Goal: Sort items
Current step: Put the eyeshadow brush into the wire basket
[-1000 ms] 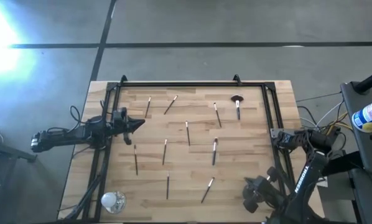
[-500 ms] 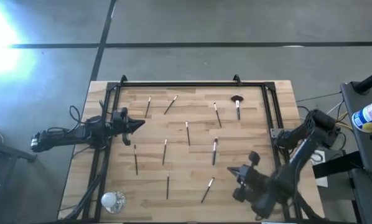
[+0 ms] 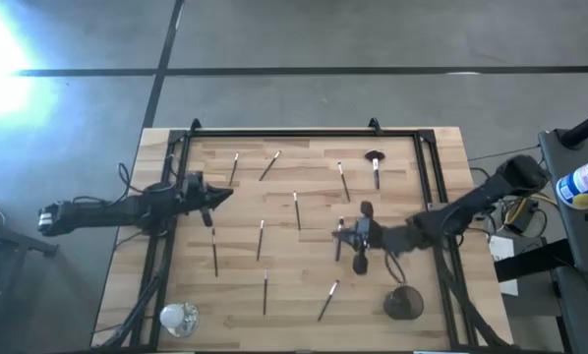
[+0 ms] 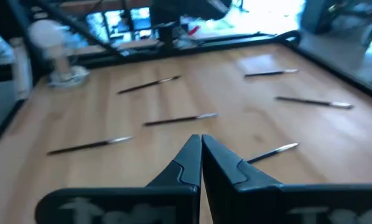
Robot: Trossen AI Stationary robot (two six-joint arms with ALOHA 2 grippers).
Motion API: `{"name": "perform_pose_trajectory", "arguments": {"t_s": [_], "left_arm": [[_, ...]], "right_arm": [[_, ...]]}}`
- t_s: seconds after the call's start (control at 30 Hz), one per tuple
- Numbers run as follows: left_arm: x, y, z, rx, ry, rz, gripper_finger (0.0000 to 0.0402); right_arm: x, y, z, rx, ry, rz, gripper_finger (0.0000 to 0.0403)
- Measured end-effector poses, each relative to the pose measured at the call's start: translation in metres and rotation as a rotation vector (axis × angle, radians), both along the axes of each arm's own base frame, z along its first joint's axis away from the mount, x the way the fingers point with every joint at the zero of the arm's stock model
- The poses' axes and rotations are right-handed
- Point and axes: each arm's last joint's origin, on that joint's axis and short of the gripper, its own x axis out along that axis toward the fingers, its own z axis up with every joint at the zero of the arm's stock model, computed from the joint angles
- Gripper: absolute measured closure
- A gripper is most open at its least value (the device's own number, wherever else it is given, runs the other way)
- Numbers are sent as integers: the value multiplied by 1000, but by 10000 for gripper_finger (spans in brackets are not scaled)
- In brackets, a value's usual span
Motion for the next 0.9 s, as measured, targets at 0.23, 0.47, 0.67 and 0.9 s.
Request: {"name": "perform_pose_trajectory", "arguments": {"t_s": [0.23, 0.47, 0.67, 0.9], "left_arm": [[18, 16, 16, -44, 103, 113, 401], [52, 43, 26, -90, 258, 115, 401], [88, 65, 21, -99, 406, 109, 401], [132, 93, 22, -84, 482, 132, 401]], "right_arm": [[-1, -37, -16, -46, -52, -64, 394], [-1, -46, -19, -95, -50, -84, 394], [-1, -46, -19, -109, -47, -80, 394], [-2, -46, -19, -109, -44, -80, 394]]}}
